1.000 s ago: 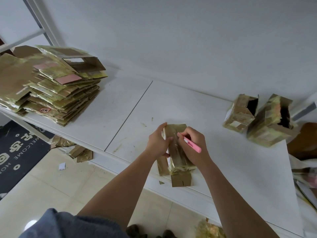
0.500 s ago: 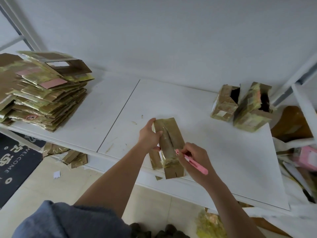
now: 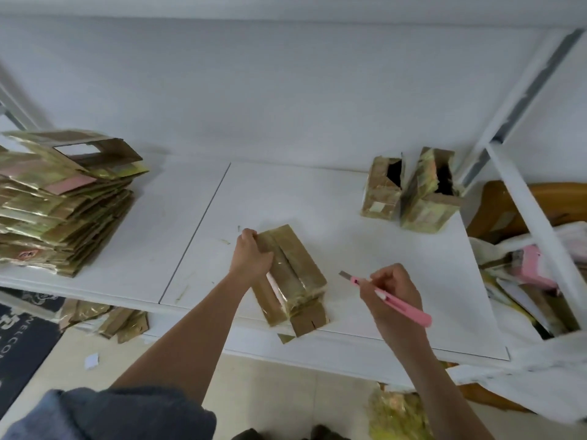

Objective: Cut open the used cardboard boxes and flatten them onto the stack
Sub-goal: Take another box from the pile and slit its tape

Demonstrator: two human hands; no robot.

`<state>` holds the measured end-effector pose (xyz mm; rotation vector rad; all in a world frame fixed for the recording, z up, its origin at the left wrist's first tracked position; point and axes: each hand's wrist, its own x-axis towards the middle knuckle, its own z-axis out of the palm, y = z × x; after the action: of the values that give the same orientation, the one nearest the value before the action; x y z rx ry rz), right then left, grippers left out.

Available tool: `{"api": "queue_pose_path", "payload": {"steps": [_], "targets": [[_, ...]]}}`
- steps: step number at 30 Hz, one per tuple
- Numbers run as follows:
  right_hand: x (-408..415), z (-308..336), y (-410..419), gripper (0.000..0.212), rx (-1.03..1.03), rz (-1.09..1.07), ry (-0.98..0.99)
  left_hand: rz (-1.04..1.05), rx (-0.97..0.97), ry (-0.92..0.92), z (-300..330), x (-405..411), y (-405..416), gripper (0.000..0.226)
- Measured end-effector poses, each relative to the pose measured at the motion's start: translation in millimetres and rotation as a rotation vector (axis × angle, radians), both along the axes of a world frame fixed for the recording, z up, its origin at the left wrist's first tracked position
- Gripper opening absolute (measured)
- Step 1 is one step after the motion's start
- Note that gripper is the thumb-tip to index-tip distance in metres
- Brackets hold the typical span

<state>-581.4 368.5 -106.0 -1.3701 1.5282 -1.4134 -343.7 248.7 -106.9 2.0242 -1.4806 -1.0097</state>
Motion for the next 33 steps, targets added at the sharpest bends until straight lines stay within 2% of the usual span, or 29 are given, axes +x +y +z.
{"api": "queue_pose_path", "payload": {"steps": [3,5,6,8,9,11,14,16,20,33], "targets": [[-4,-6,-4,0.019,-0.03,-0.151,-0.17,0.025,0.045,-0.086,-2,-3,11,0.069],[-3,-10,-8,0.019,-0.042,-0.208,-0.224,0.083,0.041,-0.22,-2,-9,24,0.071],[-1,-12,-10,0.02,-0.033,-0.227,-0.265,0.077,-0.01,-0.327,-3,-11,30,0.071],[3,-17,-12,0.025,-0.008,-0.255,-0.325,-0.065,-0.201,-0.484,-7,-12,36,0.064],[5,-20,-13,0.028,0.009,-0.259,-0.343,-0.177,-0.269,-0.476,-8,-13,33,0.06],[9,-25,-17,0.027,0.065,-0.246,-0.432,-0.355,-0.25,-0.364,-6,-17,27,0.054],[17,-28,-28,0.018,0.139,-0.179,-0.713,-0.421,-0.18,-0.311,-7,-18,24,0.049],[23,-29,-37,0.016,0.154,-0.184,-0.794,-0.424,-0.192,-0.327,-8,-16,24,0.054],[36,-33,-53,0.013,0.154,-0.202,-0.816,-0.436,-0.174,-0.317,-6,-12,21,0.06],[50,-45,-59,0.019,0.122,-0.231,-0.615,-0.426,-0.139,-0.299,-4,-13,23,0.062]]}}
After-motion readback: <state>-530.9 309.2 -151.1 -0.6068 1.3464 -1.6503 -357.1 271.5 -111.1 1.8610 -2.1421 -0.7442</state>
